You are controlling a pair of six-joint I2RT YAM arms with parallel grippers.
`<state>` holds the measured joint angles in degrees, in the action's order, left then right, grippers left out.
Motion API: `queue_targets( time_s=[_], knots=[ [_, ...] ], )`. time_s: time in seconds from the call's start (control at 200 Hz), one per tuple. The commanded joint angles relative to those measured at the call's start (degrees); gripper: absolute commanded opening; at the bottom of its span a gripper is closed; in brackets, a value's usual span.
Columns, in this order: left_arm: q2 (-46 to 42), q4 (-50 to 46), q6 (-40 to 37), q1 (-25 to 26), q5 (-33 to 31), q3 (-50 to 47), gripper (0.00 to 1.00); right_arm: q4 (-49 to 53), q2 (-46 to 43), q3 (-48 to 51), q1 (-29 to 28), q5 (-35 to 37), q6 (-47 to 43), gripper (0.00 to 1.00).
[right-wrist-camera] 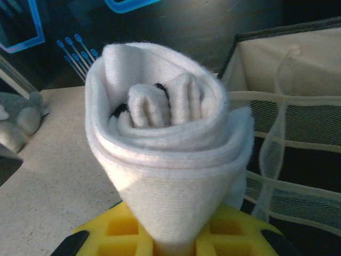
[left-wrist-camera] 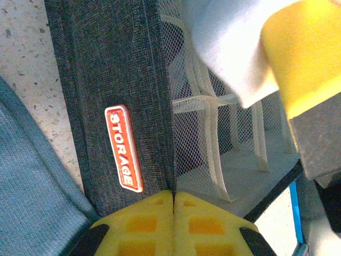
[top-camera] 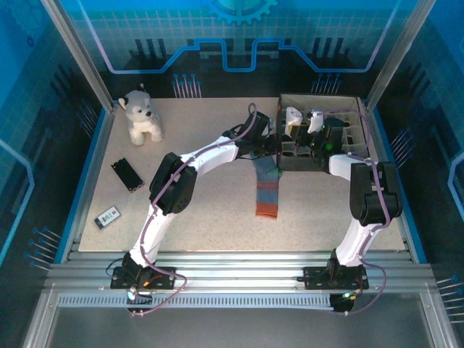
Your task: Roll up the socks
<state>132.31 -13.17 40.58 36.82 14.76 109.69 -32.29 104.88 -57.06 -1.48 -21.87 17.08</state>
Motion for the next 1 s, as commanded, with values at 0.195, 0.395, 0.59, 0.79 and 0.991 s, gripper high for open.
queue_targets(
  time_s=[0.195,0.395,0.59,0.79,0.991],
  knots=[
    [1.4,-4.5,0.8,0.4,-0.3,-0.1,0.0,-1.6,3.2,-0.8,-1.4,-2.1,3.6,0.04],
    [1.1,-4.4,0.9,0.3,-0.2,-1.1,0.0,-0.8,5.2,-2.4,-1.1,0.0,5.1,0.04],
    [0.3,-2.7,2.1,-0.3,-0.2,-3.7,0.0,1.2,4.9,-2.8,-0.7,2.5,6.4,0.05],
    [0.1,-2.7,2.3,-1.0,0.3,-3.6,0.0,10.6,3.5,-4.5,-1.9,7.5,5.5,0.05],
    [0.0,-3.0,2.1,-1.2,0.2,-3.1,0.0,23.8,5.0,-9.2,-5.6,14.1,2.2,0.07]
  ],
)
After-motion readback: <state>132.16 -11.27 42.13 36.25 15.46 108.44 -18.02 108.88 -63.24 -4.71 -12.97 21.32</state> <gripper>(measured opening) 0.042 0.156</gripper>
